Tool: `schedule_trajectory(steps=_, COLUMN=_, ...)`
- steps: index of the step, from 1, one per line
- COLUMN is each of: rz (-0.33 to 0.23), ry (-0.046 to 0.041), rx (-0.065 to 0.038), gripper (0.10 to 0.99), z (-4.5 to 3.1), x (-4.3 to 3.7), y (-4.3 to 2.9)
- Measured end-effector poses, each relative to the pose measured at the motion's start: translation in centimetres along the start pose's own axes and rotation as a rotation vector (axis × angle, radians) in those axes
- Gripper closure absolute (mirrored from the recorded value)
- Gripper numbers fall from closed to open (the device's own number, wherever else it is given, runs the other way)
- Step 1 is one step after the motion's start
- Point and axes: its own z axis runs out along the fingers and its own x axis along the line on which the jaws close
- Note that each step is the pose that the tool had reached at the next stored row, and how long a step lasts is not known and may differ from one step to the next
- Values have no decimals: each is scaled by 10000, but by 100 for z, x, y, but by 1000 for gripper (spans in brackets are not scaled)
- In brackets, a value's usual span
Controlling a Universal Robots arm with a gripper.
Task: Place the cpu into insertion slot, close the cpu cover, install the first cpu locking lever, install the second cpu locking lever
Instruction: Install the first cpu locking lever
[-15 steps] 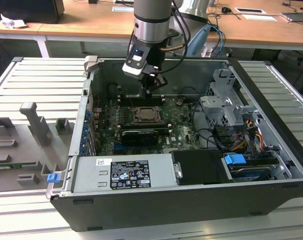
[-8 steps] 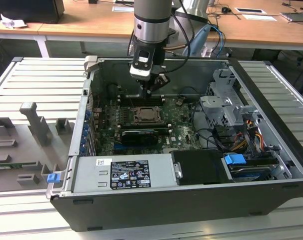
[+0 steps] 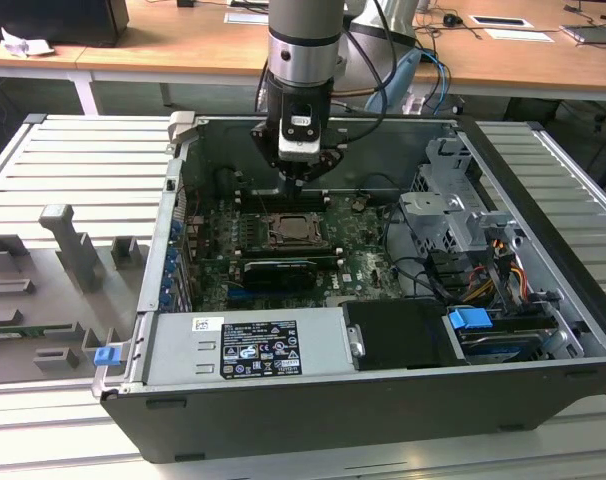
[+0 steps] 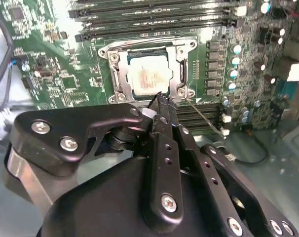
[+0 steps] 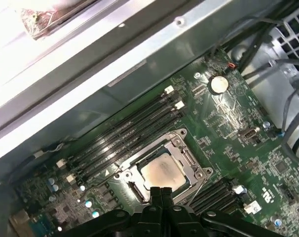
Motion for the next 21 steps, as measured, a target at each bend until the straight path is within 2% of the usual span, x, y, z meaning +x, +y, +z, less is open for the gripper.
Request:
schedule_trajectory(steps=4, rz=-1078, ry=22, rx=15, gripper=980, z=1, x=0, y=0)
schedule_trajectory(steps=15, rz=-2541, ry=51, rx=33, gripper=980, z=1, x=0, y=0)
schedule_trajectory(steps=21, rz=-3930, ry=81, rx=53, gripper=980, z=4, x=0, y=0)
